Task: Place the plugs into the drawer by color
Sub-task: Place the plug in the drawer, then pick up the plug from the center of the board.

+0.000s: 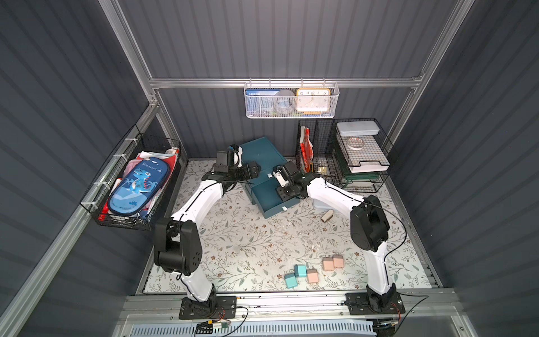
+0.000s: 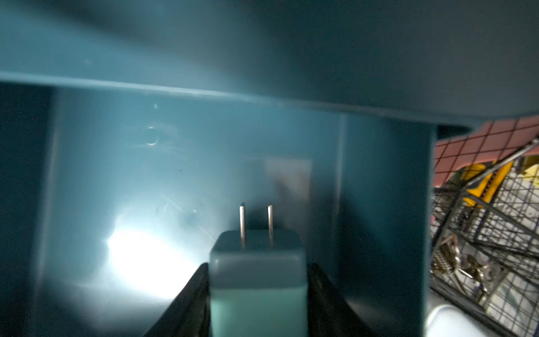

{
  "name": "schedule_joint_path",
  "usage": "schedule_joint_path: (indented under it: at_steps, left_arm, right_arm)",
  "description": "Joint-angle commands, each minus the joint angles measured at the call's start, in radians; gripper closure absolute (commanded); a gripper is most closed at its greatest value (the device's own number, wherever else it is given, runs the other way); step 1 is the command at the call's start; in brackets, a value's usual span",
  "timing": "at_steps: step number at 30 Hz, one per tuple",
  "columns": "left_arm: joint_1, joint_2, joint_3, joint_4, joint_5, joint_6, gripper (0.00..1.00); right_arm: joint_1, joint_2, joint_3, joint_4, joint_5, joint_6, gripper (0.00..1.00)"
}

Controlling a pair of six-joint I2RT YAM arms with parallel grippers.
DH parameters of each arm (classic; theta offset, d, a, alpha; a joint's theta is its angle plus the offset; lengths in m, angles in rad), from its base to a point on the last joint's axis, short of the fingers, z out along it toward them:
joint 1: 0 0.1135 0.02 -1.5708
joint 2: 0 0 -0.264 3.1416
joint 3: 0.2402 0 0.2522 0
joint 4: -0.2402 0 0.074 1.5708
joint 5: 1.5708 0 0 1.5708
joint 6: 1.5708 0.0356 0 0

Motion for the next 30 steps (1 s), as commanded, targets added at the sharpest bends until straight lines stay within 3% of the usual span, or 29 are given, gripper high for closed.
schedule_joint_path:
  at_steps: [1,5,11,16,22,30]
  left_arm:
    - [-0.004,0.031,-0.02,-0.074,-0.002,0.041,0.01]
    - [-0.004,0.029,-0.023,-0.074,-0.001,0.04,0.01]
    - [-0.004,0.025,-0.023,-0.071,0.002,0.039,0.01]
    - [-0.004,0.025,-0.023,-0.06,0.005,0.035,0.01]
    - [-0.005,0.031,-0.027,-0.068,0.01,0.035,0.01]
    - [-0.004,0.022,-0.033,-0.071,-0.004,0.037,0.01]
  right_arm:
    - [-0.004,-0.01,0.039,-0.033,0.021,-0.014,0.38]
    - [-0.005,-0.029,0.078,-0.068,0.022,-0.016,0.31]
    - [0.005,-0.185,0.07,-0.155,-0.042,0.025,0.36]
    - [0.077,-0.466,-0.266,-0.095,-0.018,0.044,0.46]
    - [0.247,-0.755,-0.661,-0.058,0.066,0.08,0.45]
    - [0.499,-0.866,-0.912,-0.078,0.162,0.223,0.36]
